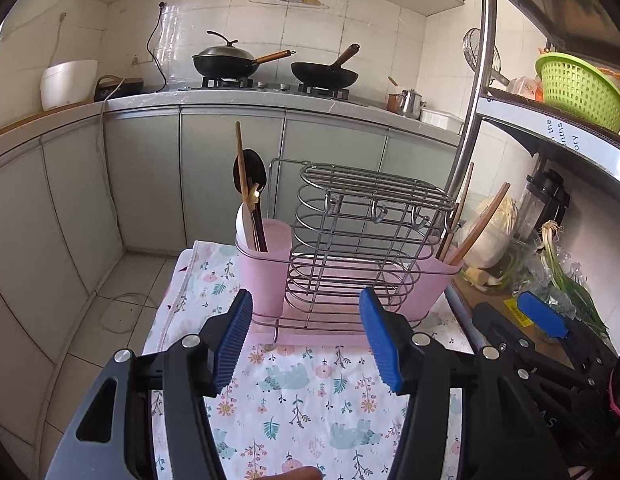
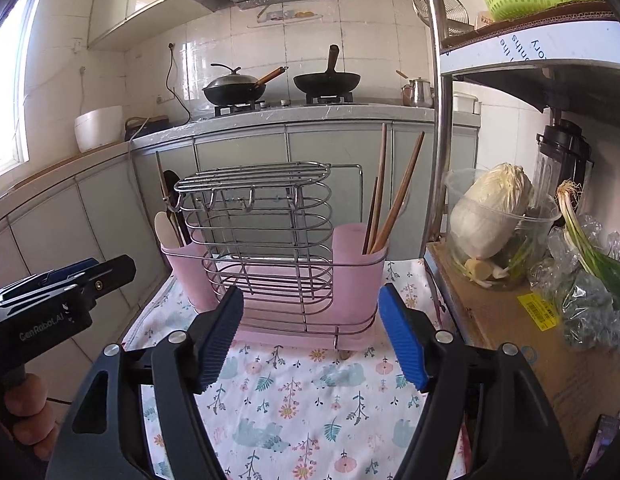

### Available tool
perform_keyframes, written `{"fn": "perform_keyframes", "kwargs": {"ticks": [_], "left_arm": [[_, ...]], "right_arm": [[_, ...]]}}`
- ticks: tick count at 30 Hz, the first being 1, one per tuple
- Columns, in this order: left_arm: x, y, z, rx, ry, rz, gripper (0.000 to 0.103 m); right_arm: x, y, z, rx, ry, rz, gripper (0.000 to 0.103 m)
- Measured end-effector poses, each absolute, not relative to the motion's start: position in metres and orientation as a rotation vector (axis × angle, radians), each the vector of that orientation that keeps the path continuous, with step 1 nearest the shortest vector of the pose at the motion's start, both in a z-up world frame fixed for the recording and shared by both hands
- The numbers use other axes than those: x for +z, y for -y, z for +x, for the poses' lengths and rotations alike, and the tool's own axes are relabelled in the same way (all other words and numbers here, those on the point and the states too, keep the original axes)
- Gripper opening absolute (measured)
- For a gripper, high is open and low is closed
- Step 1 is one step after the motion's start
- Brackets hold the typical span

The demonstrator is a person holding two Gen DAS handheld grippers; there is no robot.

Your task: Organize utensils

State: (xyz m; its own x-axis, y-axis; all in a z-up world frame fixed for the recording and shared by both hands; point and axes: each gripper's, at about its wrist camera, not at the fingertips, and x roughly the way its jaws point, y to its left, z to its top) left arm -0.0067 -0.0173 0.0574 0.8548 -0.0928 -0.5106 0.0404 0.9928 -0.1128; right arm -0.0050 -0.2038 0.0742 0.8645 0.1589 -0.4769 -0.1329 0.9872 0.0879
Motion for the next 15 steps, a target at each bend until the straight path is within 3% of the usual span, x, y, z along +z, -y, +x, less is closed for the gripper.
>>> {"fn": "perform_keyframes", "kwargs": {"ticks": [15], "left_arm": [[0.0498, 0.0207, -0.0002, -0.072, -0.561, -0.09, 0.055]], "right_arm": [[0.0654, 0.2016, 0.0024, 0.159, -0.529, 0.049, 0.071]]}}
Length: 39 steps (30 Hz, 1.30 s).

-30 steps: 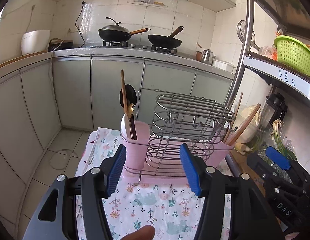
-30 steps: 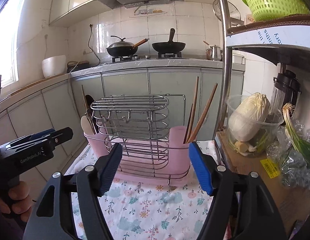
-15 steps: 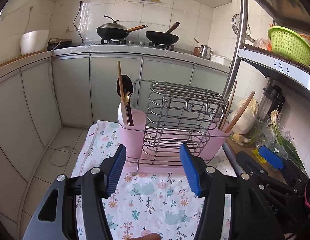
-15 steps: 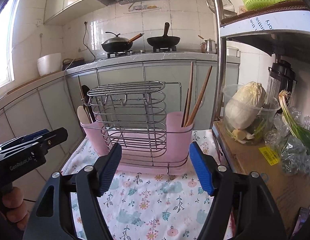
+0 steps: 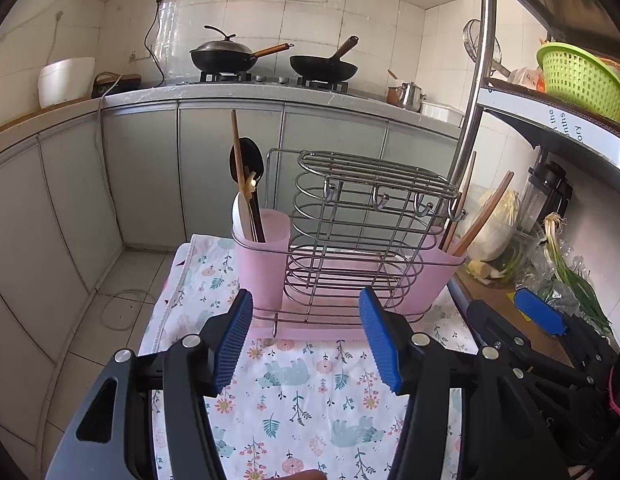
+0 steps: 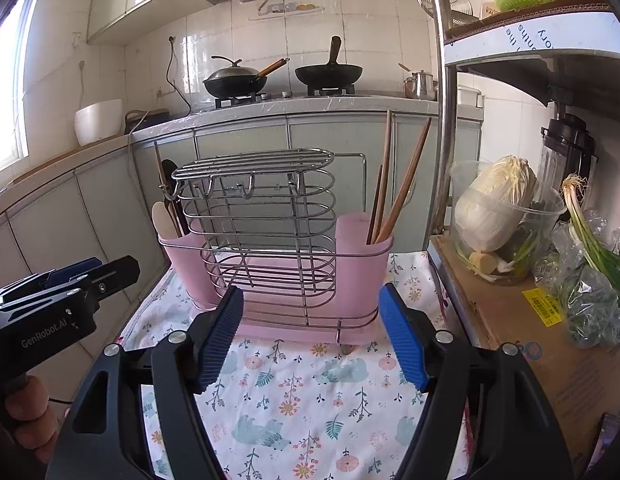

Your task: Organize utensils

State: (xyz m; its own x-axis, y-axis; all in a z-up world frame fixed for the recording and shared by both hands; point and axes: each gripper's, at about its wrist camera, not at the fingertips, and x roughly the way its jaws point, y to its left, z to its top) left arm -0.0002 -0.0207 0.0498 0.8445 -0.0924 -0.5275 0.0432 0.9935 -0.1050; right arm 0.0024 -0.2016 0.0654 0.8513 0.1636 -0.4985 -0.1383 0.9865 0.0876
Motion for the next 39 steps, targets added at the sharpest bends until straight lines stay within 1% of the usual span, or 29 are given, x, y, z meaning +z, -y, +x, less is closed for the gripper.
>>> {"fn": "perform_keyframes", "kwargs": {"ticks": [39], "left_arm": [[0.037, 0.023, 0.009, -0.076, -0.6, -0.089, 0.054]], "right_arm": [[0.052, 0.201, 0.009, 0.161, -0.562, 0.052, 0.071]]}}
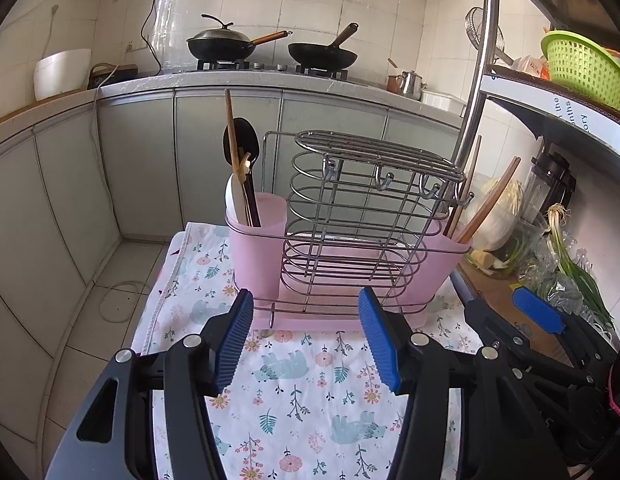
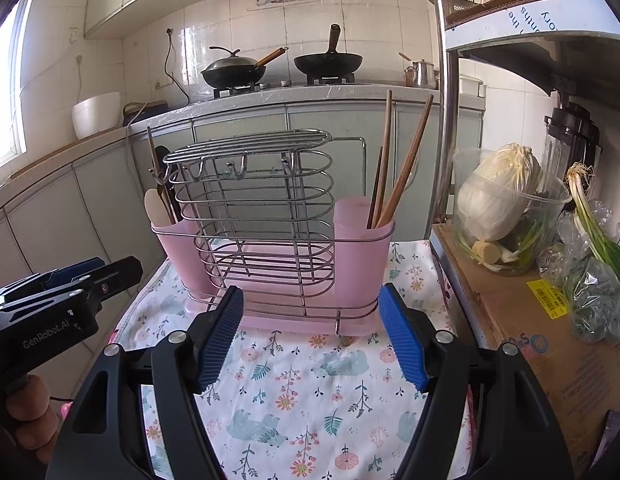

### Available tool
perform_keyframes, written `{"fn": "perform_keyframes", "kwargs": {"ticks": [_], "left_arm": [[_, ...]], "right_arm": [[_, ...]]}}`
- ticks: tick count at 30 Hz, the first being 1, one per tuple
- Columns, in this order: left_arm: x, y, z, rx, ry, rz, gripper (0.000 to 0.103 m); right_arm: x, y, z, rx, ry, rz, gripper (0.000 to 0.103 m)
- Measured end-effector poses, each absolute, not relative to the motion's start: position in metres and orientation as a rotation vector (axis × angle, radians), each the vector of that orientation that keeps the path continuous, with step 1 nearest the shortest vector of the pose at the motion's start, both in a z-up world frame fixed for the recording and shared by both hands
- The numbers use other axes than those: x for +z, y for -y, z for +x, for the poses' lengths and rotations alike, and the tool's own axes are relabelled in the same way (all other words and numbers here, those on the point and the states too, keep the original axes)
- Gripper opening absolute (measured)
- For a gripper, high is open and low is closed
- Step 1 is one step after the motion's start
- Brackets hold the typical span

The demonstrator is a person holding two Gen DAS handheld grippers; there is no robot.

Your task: Organize utensils

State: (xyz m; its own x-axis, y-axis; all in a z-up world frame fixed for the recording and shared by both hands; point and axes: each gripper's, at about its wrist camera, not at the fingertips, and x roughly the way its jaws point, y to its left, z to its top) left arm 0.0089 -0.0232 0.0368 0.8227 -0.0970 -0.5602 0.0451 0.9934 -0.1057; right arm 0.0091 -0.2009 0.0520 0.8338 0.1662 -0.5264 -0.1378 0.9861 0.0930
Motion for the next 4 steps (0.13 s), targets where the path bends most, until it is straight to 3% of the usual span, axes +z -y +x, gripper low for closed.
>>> {"fn": "perform_keyframes", "kwargs": {"ticks": [4], "left_arm": [[0.034, 0.0233, 0.0106, -0.074, -0.608, -0.089, 0.054]], "right_arm": [[0.0506, 0.2015, 0.0107, 0.162, -0.567, 0.051, 0.071]]}}
